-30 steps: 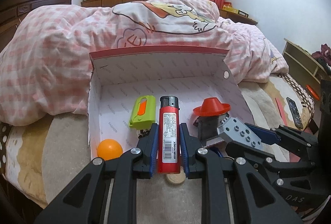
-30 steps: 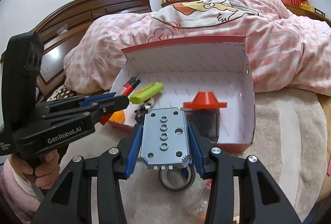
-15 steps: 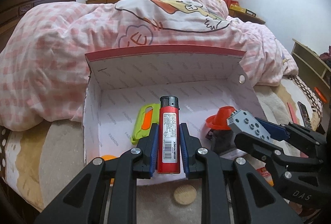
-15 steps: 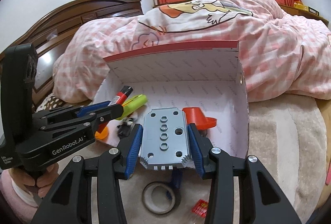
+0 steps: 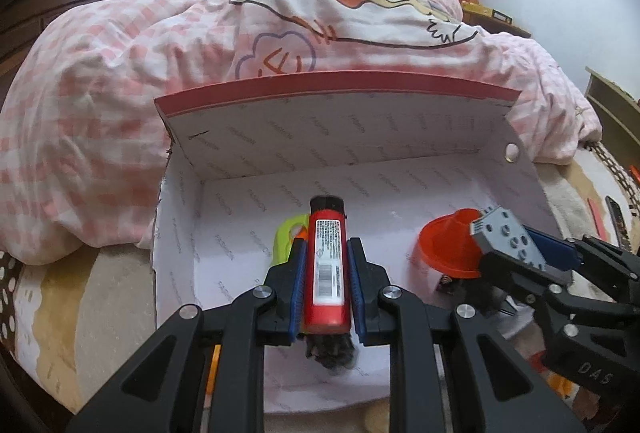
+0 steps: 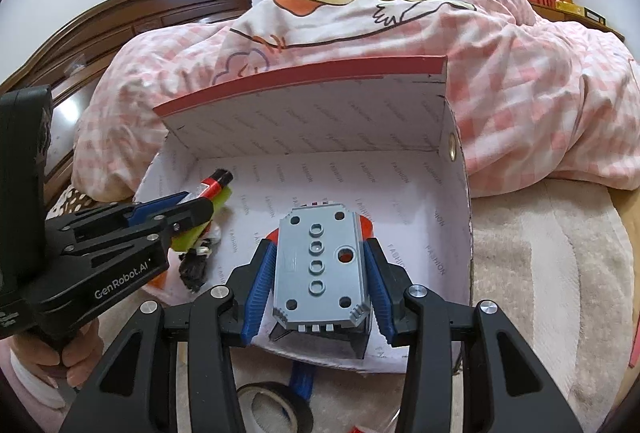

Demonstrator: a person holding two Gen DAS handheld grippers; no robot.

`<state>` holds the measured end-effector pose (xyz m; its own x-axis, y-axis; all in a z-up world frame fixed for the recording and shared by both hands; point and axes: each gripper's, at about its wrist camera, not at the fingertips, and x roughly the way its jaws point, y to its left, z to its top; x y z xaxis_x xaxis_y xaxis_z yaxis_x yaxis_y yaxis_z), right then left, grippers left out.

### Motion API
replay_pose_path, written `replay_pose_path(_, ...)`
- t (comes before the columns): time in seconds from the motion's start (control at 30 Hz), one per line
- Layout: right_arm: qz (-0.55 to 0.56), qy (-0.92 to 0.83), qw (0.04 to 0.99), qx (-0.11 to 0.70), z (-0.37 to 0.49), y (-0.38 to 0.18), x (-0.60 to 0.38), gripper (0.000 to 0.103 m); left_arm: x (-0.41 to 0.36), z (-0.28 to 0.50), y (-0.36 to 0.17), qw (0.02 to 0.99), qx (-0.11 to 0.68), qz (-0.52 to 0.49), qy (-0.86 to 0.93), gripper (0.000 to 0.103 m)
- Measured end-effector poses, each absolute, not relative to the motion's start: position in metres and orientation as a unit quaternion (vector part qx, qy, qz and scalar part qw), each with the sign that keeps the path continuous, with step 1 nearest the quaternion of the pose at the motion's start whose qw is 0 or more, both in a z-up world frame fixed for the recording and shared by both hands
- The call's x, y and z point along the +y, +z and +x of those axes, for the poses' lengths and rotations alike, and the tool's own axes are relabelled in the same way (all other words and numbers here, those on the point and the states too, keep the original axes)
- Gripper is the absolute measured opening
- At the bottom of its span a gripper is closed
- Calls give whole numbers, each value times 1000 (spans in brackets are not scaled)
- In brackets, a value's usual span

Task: Organize objects
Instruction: 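Lower and release the lighter with the left tool while the right tool releases the grey block, then withdraw both tools from the box toward the wooden disc and bottle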

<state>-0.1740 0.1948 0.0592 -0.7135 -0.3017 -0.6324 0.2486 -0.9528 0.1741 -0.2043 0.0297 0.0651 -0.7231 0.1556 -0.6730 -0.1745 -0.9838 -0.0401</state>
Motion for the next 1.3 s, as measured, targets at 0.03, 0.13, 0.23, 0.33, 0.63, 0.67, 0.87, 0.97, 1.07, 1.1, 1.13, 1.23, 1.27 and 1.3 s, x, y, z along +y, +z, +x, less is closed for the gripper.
replay_pose_path(0.03, 349, -925, 147, -38, -175, 58, 195, 45, 30, -206, 64, 90, 12, -362, 928, 19)
replay_pose_path(0.13, 350, -925, 141, -35, -177, 56, 195, 45, 30, -209, 62, 88, 9, -361, 928, 24)
replay_pose_path(0.23, 348, -927, 137, -32, -178, 56, 194, 48, 31, -212, 60, 94, 6, -374, 922, 53)
replay_pose_path(0.33, 335, -934, 124, -19, -176, 57, 191, 64, 30, -209, 60, 97, -7, -374, 922, 55)
replay_pose_path(0.63, 299, -945, 133, -18, -162, 74, 192, 74, 24, -190, 78, 103, -11, -348, 932, 56)
replay_pose_path(0.67, 299, -945, 135, -16, -159, 74, 191, 74, 24, -188, 79, 104, -11, -348, 932, 55)
replay_pose_path(0.87, 306, -941, 141, -12, -144, 75, 189, 74, 18, -171, 83, 106, -11, -352, 930, 55)
replay_pose_path(0.97, 308, -940, 147, -16, -131, 76, 190, 74, 15, -156, 84, 109, -14, -350, 930, 55)
replay_pose_path(1.07, 309, -939, 149, -17, -115, 76, 191, 74, 12, -141, 83, 113, -15, -350, 930, 55)
replay_pose_path(1.1, 310, -939, 150, -17, -109, 75, 191, 74, 12, -136, 82, 114, -16, -351, 929, 55)
replay_pose_path(1.13, 311, -938, 152, -17, -102, 74, 192, 74, 12, -131, 82, 116, -17, -353, 928, 55)
replay_pose_path(1.23, 316, -936, 156, -12, -87, 70, 192, 74, 12, -116, 79, 122, -20, -357, 926, 55)
replay_pose_path(1.27, 316, -936, 156, -8, -82, 69, 191, 74, 13, -110, 78, 125, -20, -357, 925, 55)
replay_pose_path(1.3, 316, -936, 156, -5, -78, 68, 191, 74, 14, -107, 77, 127, -19, -358, 925, 55)
